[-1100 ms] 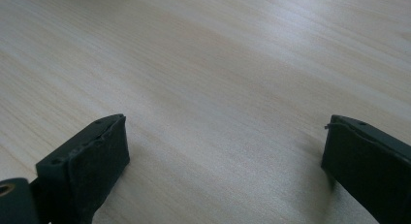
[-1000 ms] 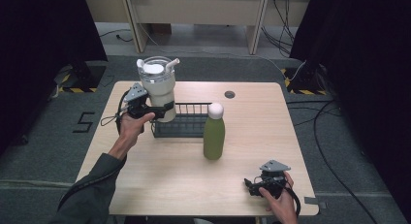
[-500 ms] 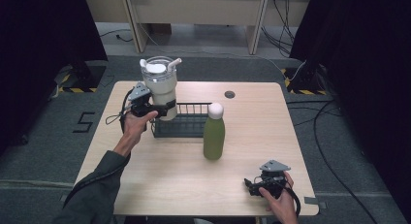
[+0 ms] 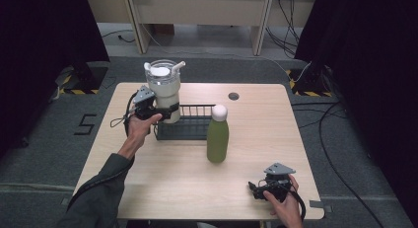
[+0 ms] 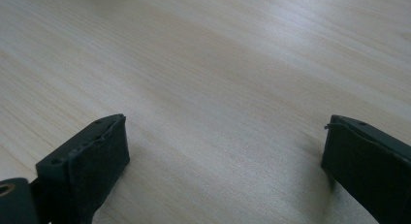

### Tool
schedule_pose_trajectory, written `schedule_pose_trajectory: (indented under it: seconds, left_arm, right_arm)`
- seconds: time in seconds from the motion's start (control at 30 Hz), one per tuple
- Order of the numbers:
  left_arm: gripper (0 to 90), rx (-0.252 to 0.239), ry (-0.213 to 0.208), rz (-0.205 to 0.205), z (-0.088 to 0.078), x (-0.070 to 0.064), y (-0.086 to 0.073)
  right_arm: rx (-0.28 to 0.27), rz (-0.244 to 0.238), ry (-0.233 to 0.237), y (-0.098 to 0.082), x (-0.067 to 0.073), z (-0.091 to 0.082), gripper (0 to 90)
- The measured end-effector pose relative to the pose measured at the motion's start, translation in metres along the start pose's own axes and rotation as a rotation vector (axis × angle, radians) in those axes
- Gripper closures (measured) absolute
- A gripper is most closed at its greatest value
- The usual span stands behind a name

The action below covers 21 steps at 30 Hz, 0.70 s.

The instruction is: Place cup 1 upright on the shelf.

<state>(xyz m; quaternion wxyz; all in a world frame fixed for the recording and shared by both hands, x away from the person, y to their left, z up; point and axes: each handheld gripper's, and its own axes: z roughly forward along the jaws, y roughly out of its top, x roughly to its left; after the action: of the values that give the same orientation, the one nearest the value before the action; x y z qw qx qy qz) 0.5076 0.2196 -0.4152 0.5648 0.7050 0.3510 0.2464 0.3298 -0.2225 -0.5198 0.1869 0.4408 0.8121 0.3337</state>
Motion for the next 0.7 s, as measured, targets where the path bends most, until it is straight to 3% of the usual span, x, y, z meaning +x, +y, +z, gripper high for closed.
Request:
schedule_pose_trajectory:
  seconds: [0.7]
  left_arm:
    - [10.5, 0.016, 0.006, -0.004, 0.012, 0.001, -0.017]
  right_arm:
    - [0.000, 0.000, 0.001, 0.000, 0.000, 0.000, 3.0]
